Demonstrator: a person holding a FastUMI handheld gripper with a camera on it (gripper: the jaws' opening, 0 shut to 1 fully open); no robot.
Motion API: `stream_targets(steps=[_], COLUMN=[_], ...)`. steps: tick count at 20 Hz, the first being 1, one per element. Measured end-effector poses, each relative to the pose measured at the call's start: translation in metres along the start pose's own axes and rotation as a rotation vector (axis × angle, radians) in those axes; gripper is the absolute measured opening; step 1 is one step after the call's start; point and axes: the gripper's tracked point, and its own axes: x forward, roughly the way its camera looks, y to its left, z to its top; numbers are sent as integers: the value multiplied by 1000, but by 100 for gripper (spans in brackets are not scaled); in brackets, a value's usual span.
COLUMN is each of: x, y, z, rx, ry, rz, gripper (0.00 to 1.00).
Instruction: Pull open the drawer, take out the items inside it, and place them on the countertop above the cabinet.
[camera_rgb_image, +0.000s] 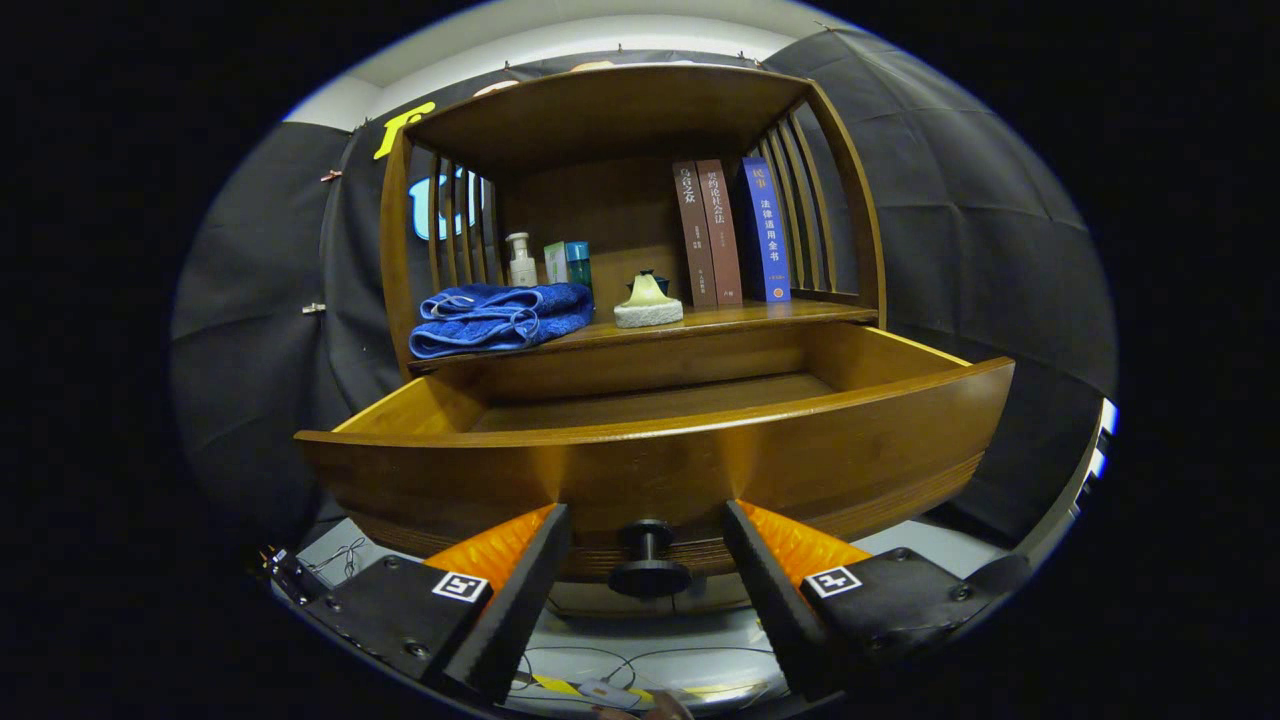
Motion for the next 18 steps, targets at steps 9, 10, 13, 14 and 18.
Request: stream_targets(steps=[9,10,13,14,18], x=[58,68,94,100,124], y=[0,2,2,3,3], z=[21,23,27,29,34], rx=[-9,-9,-10,-6,-11], ry=[-24,-26,-34,-39,-40], rz=[2,0,-7,-7,-7], gripper=[99,100,100,100,100])
